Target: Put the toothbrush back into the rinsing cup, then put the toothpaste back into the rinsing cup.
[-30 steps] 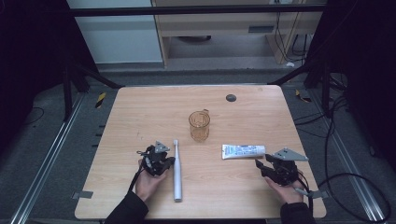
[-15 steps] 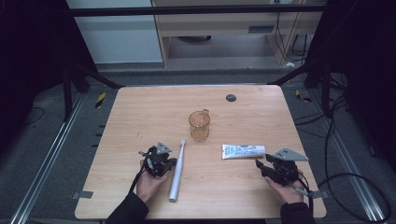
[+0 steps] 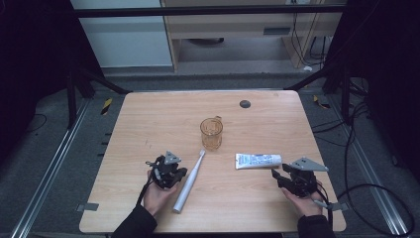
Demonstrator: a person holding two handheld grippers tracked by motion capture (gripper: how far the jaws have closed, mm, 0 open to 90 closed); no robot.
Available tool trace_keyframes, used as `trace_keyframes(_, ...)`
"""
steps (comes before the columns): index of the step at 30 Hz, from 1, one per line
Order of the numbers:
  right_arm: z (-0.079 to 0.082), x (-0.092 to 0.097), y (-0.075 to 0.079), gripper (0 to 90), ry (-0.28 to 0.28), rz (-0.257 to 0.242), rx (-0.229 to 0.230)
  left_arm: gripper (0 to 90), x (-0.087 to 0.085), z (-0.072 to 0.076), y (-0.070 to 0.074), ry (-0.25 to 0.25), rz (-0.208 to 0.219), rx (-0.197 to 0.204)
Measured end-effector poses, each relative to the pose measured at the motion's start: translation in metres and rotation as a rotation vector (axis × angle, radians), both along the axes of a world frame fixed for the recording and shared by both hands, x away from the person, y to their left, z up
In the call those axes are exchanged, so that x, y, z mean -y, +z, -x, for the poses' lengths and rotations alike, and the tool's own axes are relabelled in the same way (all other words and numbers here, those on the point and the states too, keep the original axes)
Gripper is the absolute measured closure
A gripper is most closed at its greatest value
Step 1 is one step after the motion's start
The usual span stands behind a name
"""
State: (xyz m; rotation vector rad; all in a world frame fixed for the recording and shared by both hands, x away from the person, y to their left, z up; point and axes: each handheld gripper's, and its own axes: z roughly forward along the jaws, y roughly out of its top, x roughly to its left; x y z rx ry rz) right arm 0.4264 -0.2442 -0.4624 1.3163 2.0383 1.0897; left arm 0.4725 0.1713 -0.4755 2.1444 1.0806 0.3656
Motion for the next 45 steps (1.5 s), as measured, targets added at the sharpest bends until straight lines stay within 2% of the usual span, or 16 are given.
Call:
trace_keyframes(4,0.000,0.001,0.001,51.4,-0.009,-0.005,-0.002,76.5,-0.005,0.002,0.011,0.001,0.008,0.035)
trace_keyframes(6,0.000,0.002,0.001,51.2,-0.015,-0.011,-0.005,71.2,-0.006,0.005,0.017,-0.002,-0.004,0.084)
trace_keyframes(8,0.000,0.003,0.001,50.8,-0.017,-0.008,-0.003,66.8,-0.007,0.007,0.024,-0.007,-0.011,0.114)
trace_keyframes(9,0.000,0.003,0.001,50.8,-0.017,-0.008,-0.003,63.2,-0.007,0.007,0.024,-0.007,-0.011,0.114)
trace_keyframes(11,0.000,0.004,0.001,50.4,-0.021,-0.006,-0.003,61.7,-0.005,0.007,0.028,-0.015,-0.031,0.112)
trace_keyframes(16,0.000,0.003,0.002,50.0,-0.022,-0.008,-0.004,55.3,-0.004,0.007,0.033,0.001,-0.026,0.122)
trace_keyframes(17,0.000,0.004,0.002,49.7,-0.023,-0.009,-0.007,45.9,-0.003,0.006,0.036,0.022,-0.018,0.096)
trace_keyframes(21,-0.001,0.004,0.002,49.3,-0.026,-0.006,-0.006,42.5,0.000,0.003,0.039,0.014,0.008,0.065)
trace_keyframes(24,-0.001,0.005,0.003,48.7,-0.031,-0.010,-0.007,35.1,0.006,0.000,0.041,-0.005,0.008,0.032)
trace_keyframes(26,-0.002,0.006,0.002,48.6,-0.035,-0.006,-0.005,30.8,0.011,-0.003,0.042,-0.012,-0.008,0.003)
trace_keyframes(27,-0.002,0.006,0.003,48.5,-0.034,-0.006,-0.004,29.4,0.011,-0.003,0.042,-0.012,-0.008,0.003)
trace_keyframes(31,-0.002,0.007,0.003,48.3,-0.039,-0.007,-0.006,27.3,0.015,-0.005,0.042,-0.005,-0.030,-0.015)
trace_keyframes(34,-0.002,0.008,0.003,48.1,-0.042,-0.010,-0.009,26.1,0.017,-0.007,0.044,0.009,-0.031,-0.019)
trace_keyframes(45,-0.003,0.010,0.003,47.8,-0.043,-0.001,-0.005,25.8,0.029,-0.012,0.039,0.003,-0.061,-0.040)
